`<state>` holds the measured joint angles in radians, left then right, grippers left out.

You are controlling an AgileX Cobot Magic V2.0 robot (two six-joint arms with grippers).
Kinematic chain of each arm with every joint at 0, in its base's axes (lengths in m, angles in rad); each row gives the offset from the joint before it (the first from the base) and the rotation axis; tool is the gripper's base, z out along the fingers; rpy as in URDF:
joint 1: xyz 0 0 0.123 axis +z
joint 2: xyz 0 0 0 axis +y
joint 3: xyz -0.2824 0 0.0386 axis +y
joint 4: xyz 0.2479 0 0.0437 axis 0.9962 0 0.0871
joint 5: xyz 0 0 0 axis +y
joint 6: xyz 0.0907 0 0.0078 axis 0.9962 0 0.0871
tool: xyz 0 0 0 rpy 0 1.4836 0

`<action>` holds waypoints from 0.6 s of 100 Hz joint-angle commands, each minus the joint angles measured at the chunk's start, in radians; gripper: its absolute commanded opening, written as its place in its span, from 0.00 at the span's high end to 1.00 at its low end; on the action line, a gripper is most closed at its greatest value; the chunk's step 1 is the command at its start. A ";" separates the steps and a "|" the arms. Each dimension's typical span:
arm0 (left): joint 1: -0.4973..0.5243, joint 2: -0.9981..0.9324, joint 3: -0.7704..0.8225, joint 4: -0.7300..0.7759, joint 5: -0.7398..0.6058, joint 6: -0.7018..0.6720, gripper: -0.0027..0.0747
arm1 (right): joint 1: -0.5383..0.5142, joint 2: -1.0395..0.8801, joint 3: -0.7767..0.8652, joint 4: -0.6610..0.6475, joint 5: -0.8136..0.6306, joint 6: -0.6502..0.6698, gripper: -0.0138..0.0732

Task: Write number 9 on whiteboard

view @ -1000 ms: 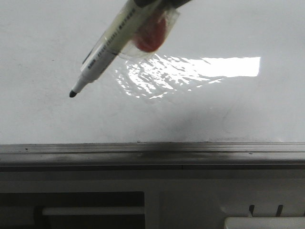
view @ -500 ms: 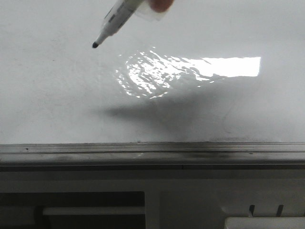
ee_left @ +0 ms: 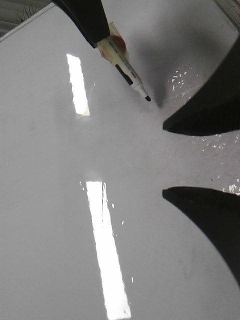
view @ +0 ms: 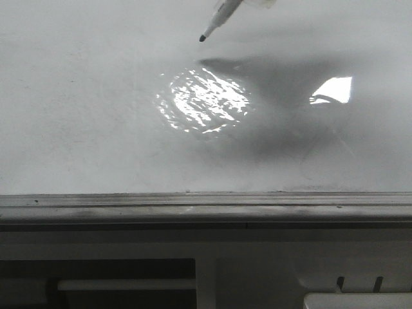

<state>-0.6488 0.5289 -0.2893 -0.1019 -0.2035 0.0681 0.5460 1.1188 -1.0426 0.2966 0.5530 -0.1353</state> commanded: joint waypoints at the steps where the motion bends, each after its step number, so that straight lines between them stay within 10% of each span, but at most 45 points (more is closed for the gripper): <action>1: 0.002 0.002 -0.038 -0.008 -0.078 -0.007 0.68 | -0.020 0.004 -0.056 -0.002 -0.045 0.004 0.92; 60: 0.002 0.002 -0.038 -0.008 -0.076 -0.009 0.68 | -0.032 0.063 -0.057 -0.047 0.012 0.012 0.92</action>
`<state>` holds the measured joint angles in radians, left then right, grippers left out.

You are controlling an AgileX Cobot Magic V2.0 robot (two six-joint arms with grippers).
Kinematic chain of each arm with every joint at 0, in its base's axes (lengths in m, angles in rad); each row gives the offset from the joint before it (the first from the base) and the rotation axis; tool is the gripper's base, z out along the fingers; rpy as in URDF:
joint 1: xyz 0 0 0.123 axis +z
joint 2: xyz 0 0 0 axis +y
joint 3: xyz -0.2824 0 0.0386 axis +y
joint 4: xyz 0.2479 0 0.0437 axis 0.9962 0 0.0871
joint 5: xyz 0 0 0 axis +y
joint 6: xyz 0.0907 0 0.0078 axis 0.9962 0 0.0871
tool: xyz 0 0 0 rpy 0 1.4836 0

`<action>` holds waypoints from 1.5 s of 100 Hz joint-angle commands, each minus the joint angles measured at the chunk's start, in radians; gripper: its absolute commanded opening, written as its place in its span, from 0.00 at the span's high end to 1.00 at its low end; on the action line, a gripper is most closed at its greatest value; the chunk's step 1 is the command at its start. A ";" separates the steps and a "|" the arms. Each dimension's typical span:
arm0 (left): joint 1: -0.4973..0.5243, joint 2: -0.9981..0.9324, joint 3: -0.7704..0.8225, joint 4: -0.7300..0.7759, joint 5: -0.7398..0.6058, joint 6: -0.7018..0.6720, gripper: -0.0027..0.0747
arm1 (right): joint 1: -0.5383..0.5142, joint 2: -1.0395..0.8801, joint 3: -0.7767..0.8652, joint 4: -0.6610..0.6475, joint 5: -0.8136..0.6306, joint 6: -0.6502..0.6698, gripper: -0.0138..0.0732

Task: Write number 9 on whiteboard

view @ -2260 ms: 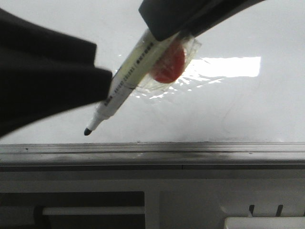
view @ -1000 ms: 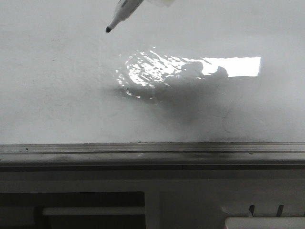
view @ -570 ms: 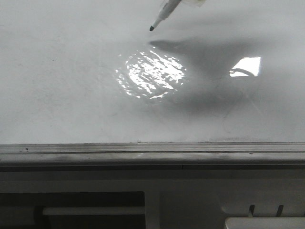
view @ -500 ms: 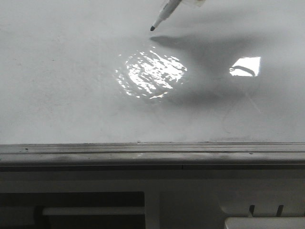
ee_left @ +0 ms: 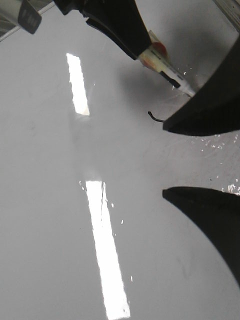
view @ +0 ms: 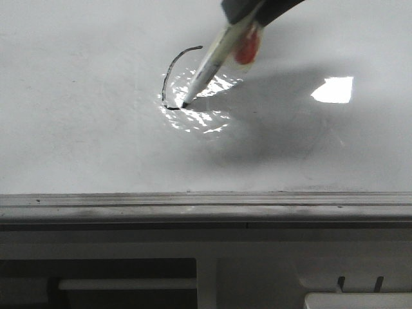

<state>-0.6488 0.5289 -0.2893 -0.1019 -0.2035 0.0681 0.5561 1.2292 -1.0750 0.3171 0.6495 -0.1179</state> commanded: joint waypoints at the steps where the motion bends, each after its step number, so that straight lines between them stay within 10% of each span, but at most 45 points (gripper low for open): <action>1: 0.002 0.002 -0.038 -0.008 -0.076 -0.009 0.68 | -0.043 -0.050 -0.025 -0.068 -0.088 -0.005 0.92; 71: -0.002 0.002 -0.034 -0.004 0.005 -0.009 0.67 | -0.024 -0.083 0.114 0.008 -0.101 0.015 0.92; 97: -0.202 0.105 -0.026 0.040 0.052 -0.009 0.54 | 0.072 -0.148 0.103 0.095 -0.039 0.015 0.92; 116: -0.369 0.274 -0.025 0.122 -0.171 -0.004 0.53 | 0.131 -0.152 0.103 0.129 0.015 0.015 0.92; 150: -0.377 0.528 -0.062 0.134 -0.372 -0.004 0.53 | 0.173 -0.152 0.103 0.143 -0.006 0.015 0.92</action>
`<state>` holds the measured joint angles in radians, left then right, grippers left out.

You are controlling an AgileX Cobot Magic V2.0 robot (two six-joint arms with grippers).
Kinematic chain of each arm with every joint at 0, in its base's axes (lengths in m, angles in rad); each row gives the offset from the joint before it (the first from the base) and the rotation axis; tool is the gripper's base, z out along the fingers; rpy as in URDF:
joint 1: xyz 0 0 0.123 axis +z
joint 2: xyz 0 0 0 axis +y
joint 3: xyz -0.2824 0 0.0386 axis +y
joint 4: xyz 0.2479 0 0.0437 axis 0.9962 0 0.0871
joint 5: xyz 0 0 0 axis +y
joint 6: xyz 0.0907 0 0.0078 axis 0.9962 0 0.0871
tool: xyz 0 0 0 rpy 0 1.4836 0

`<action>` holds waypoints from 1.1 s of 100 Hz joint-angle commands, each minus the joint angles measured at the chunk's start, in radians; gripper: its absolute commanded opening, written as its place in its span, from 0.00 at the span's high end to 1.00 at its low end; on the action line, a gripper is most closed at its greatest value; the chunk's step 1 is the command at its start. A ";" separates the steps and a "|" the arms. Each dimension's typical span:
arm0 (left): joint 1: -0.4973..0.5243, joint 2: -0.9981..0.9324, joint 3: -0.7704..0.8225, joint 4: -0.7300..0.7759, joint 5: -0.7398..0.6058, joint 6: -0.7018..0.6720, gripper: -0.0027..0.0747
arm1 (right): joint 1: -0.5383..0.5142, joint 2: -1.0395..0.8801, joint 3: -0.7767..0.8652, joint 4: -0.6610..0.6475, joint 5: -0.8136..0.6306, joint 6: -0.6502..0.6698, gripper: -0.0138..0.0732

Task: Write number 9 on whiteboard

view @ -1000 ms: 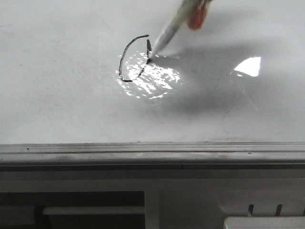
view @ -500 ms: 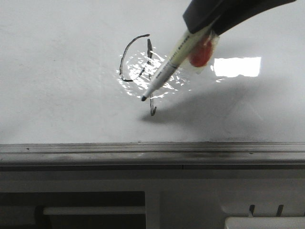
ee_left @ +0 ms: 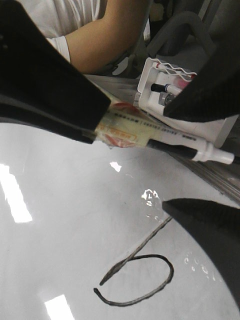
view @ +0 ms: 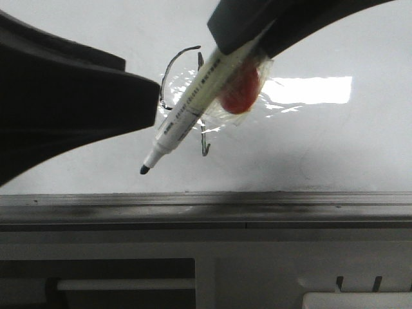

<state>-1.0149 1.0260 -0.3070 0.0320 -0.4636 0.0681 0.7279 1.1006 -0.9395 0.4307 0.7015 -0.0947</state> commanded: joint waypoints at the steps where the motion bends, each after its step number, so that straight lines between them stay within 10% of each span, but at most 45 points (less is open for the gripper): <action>1: -0.011 0.038 -0.045 0.001 -0.114 -0.004 0.53 | 0.002 -0.024 -0.033 0.032 -0.058 -0.009 0.92; 45: -0.011 0.141 -0.059 0.009 -0.210 -0.004 0.55 | 0.002 -0.024 -0.033 0.077 -0.050 -0.009 0.92; 74: -0.011 0.141 -0.059 0.010 -0.214 -0.004 0.99 | 0.002 -0.024 -0.033 0.077 -0.057 -0.009 0.92; 85: -0.011 0.141 -0.057 0.010 -0.214 -0.006 0.99 | 0.002 -0.024 -0.033 0.077 -0.065 -0.009 0.91; 110: -0.011 0.141 -0.055 -0.116 -0.214 -0.014 0.99 | 0.002 -0.024 -0.033 0.061 -0.098 -0.010 0.44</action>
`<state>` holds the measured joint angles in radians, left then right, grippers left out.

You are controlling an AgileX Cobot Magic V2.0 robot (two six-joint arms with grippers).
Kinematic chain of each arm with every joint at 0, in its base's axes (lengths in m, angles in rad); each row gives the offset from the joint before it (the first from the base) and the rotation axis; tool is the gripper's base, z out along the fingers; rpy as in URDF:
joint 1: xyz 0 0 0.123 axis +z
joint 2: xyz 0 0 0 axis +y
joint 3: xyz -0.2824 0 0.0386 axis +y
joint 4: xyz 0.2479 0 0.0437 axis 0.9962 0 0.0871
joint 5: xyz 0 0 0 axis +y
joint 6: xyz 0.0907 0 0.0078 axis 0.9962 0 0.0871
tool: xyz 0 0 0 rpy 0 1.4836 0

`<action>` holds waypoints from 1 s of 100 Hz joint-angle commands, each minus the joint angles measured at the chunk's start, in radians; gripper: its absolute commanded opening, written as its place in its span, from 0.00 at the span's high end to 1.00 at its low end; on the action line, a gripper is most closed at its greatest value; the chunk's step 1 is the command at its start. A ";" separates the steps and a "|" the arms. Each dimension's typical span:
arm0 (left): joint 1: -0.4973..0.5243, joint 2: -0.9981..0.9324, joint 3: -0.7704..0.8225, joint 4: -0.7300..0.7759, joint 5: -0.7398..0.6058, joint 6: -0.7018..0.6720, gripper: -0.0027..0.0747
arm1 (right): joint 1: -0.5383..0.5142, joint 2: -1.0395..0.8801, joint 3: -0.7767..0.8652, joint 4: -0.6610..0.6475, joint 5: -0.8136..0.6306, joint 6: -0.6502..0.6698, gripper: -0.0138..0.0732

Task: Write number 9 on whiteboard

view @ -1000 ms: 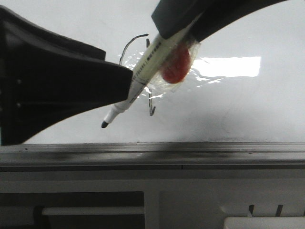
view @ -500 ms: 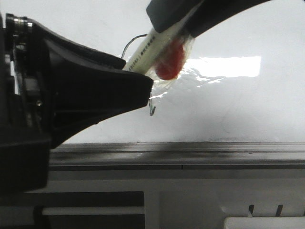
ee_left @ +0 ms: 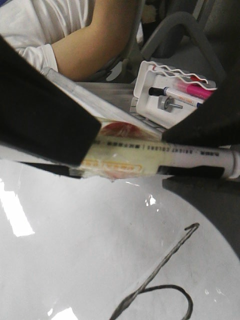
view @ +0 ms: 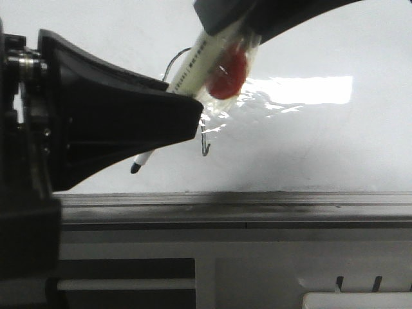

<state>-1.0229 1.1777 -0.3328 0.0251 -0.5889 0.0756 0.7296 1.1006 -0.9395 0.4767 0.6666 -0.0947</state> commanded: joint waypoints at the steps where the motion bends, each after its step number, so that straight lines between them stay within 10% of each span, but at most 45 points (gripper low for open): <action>1: -0.003 -0.011 -0.029 -0.138 -0.089 -0.022 0.99 | 0.000 -0.024 -0.033 0.015 -0.066 -0.010 0.43; 34: -0.003 0.021 -0.022 -0.686 -0.198 0.002 0.99 | 0.000 -0.024 -0.033 0.010 -0.073 -0.010 0.40; 100: -0.003 0.062 -0.024 -0.801 -0.080 -0.076 0.99 | 0.000 -0.024 -0.033 0.010 -0.047 -0.010 0.40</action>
<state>-1.0229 1.2518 -0.3328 -0.7776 -0.6424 0.0153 0.7296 1.1006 -0.9395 0.4751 0.6622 -0.0947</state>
